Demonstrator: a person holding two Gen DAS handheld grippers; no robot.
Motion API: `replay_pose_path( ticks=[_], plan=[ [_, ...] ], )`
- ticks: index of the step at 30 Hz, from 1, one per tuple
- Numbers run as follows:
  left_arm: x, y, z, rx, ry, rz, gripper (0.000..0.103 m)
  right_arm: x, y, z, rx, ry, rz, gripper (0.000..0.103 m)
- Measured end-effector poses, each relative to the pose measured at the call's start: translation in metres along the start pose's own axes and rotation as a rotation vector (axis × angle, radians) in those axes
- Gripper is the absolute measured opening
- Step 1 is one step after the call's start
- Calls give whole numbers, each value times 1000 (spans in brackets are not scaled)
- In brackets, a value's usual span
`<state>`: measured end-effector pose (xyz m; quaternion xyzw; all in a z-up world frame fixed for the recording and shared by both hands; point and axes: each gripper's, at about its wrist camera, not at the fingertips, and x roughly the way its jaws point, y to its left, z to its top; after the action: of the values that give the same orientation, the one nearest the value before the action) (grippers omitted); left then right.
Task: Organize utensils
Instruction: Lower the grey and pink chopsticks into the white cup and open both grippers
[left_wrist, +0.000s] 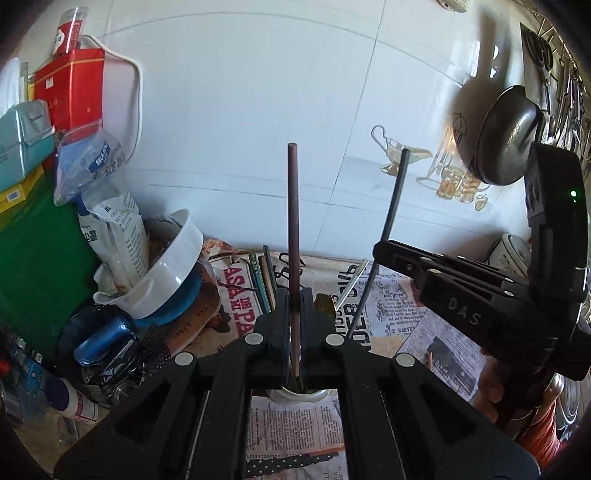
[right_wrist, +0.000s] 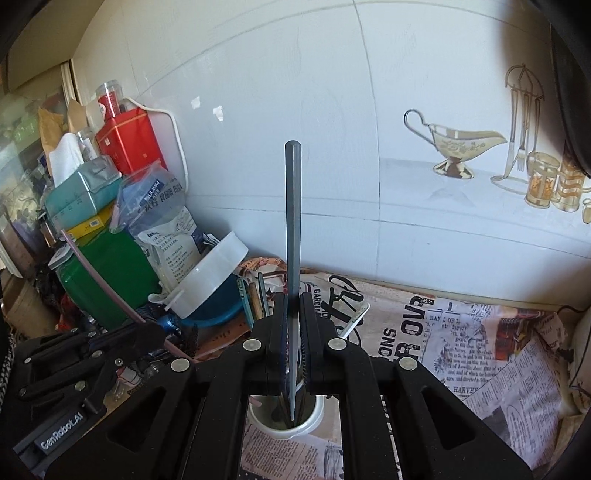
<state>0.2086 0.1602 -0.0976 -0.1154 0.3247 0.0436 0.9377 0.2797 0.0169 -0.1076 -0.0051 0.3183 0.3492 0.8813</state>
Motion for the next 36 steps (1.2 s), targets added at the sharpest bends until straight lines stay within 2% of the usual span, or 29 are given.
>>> replay_pose_path(
  ticks=[10, 20, 29, 36],
  plan=[
    [50, 11, -17, 0, 114, -19, 3, 43, -2, -24, 15, 113, -36, 6],
    [75, 14, -32, -13, 215, -38, 3, 58, -5, -42, -3, 197, -39, 6],
    [65, 5, -34, 14, 207, -2, 5, 47, -7, -48, -25, 238, -19, 6],
    [39, -6, -25, 3, 148, 16, 20, 14, -17, -49, -44, 223, -12, 24]
  ],
)
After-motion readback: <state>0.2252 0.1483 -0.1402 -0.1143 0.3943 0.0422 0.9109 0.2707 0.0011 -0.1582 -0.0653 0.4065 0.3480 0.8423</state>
